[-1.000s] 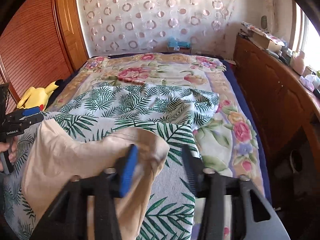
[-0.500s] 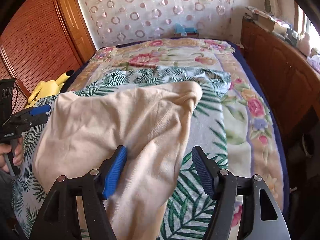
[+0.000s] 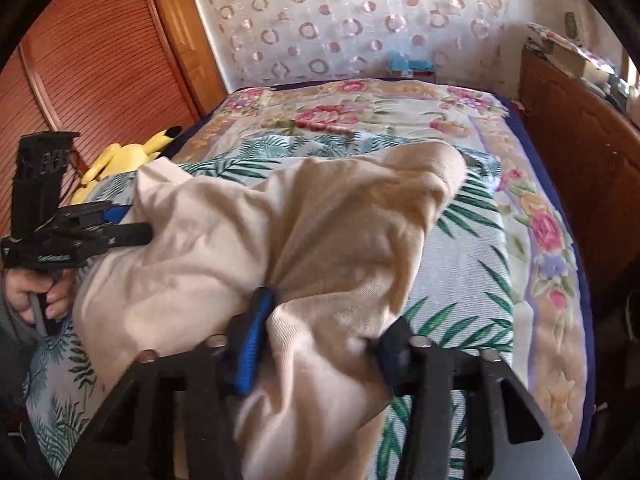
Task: Fold small clothes
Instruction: 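Lift the folded shirt with both grippers and carry it toward the yellow plush toy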
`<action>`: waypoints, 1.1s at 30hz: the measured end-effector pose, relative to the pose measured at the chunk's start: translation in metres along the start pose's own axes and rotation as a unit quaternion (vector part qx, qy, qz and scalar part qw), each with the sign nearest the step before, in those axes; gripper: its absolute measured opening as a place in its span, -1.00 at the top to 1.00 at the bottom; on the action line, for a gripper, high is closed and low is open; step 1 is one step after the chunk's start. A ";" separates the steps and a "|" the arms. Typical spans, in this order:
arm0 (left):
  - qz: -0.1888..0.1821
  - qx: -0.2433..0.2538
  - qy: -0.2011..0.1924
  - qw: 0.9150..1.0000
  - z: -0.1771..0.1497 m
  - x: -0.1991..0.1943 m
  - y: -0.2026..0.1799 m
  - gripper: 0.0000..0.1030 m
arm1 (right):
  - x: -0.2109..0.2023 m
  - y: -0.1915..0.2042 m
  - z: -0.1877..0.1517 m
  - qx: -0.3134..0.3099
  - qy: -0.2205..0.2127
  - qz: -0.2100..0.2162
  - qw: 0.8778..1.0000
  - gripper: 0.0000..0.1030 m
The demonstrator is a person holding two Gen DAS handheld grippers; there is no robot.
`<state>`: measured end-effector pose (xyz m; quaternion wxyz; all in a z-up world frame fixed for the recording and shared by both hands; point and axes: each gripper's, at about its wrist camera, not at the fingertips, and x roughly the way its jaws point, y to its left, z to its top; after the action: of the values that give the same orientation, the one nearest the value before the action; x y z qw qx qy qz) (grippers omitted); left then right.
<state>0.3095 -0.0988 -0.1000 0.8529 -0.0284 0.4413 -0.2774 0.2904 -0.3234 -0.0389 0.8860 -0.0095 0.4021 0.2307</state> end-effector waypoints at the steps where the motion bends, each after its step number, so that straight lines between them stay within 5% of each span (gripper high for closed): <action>1: -0.016 -0.008 0.005 1.000 0.000 0.001 0.004 0.63 | -0.001 -0.001 0.000 -0.004 -0.001 0.001 1.000 0.48; 5: -0.036 -0.014 -0.005 0.999 -0.002 -0.013 0.002 0.73 | -0.011 -0.001 -0.002 -0.021 -0.026 -0.001 0.999 0.60; 15: -0.025 -0.013 -0.131 0.991 -0.009 -0.136 0.005 0.75 | -0.057 0.050 0.029 -0.088 -0.123 0.014 0.988 0.62; 25: 0.115 -0.076 -0.193 0.971 -0.067 -0.223 0.088 0.75 | 0.017 0.175 0.109 -0.220 -0.101 0.071 0.968 0.62; 33: 0.216 -0.162 -0.204 0.941 -0.124 -0.236 0.150 0.75 | 0.116 0.282 0.160 -0.332 -0.060 0.077 0.938 0.62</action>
<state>0.1740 0.1695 -0.0457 0.9478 -0.1264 0.2927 0.0005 0.3519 0.0076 0.0340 0.8346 -0.2582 0.2486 0.4184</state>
